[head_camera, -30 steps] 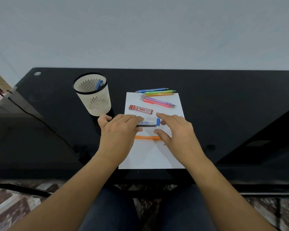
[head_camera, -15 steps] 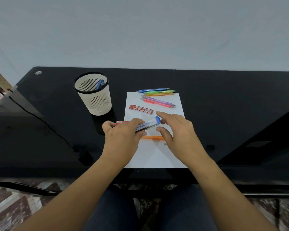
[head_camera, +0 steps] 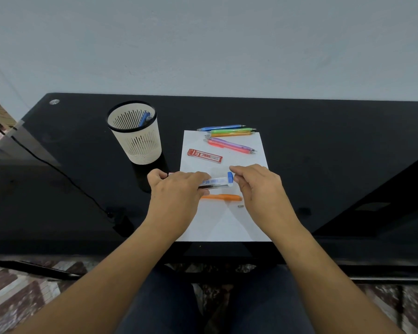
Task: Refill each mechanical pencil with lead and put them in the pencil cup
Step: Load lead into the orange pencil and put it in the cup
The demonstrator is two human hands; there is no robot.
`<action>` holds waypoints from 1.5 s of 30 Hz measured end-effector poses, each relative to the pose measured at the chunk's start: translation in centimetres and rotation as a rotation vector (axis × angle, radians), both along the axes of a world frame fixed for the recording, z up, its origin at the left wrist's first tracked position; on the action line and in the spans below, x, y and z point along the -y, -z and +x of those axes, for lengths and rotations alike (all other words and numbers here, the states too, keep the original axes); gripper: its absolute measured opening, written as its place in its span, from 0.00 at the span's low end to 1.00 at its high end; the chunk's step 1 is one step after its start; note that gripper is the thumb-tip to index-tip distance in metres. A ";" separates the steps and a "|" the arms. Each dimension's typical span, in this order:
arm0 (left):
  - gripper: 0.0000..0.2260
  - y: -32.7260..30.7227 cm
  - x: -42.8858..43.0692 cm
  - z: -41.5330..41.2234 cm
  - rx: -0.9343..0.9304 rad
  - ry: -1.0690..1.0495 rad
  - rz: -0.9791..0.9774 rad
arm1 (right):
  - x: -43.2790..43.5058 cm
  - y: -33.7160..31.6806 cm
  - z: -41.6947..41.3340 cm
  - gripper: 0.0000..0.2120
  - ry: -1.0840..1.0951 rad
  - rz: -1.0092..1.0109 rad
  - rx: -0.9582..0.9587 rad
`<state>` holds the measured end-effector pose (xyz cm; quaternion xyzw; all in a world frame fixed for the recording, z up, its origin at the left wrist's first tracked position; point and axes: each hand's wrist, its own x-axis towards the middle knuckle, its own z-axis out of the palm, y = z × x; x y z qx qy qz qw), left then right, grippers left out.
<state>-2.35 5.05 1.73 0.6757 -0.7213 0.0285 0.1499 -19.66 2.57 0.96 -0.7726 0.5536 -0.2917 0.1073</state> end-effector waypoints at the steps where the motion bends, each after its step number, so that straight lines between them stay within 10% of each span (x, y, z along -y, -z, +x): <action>1: 0.16 -0.2 0.0 0.0 0.007 0.006 0.004 | 0.0 0.0 0.0 0.13 0.011 0.003 0.001; 45: 0.31 1.6 1.4 1.8 0.179 0.159 -0.361 | -0.1 -0.7 0.8 0.15 0.007 0.220 -0.289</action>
